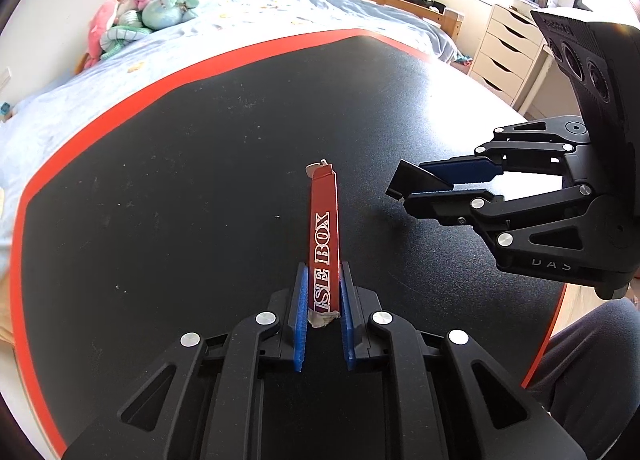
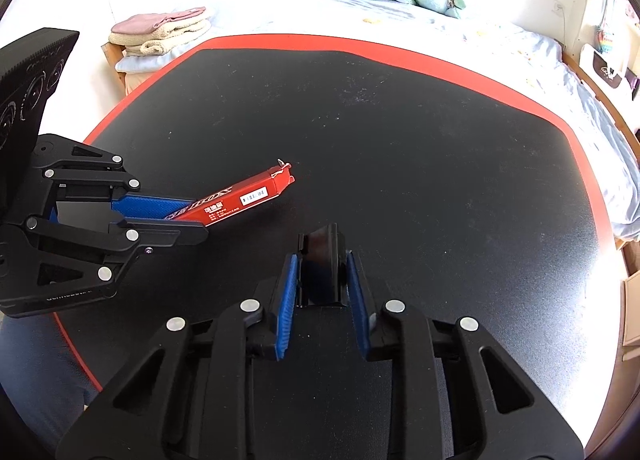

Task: Collect trash
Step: 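Carry the red box and phone stand over the wastebasket and open both tools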

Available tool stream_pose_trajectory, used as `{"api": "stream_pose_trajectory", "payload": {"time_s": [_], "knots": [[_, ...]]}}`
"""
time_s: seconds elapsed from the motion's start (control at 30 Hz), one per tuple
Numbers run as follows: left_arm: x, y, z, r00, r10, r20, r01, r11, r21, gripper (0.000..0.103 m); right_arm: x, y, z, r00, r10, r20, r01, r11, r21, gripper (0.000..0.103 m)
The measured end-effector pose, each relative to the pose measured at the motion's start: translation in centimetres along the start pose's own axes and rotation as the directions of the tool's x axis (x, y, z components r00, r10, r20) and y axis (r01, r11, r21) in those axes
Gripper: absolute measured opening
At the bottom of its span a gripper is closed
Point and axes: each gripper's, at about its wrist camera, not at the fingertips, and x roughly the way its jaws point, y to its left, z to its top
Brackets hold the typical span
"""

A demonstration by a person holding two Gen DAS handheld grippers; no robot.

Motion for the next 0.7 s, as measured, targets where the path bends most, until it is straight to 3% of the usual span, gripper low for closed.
{"api": "stream_pose_trajectory", "payload": {"time_s": [0.3,0.7], "knots": [[-4.4,-2.2,-1.1,0.999,-0.008,0.034,0.008,1.000,0.000,0.014,-5.6,1.6,-1.8,0.999,-0.005,0.047,0.004,0.999,0.033,0.025],[-10.7,-6.0,-4.5,0.997,-0.022,0.078,0.021,1.000,0.021,0.014,-13.9,4.0,-6.6,0.995,-0.025,0.099,0.019,0.998,0.061,0.025]]}}
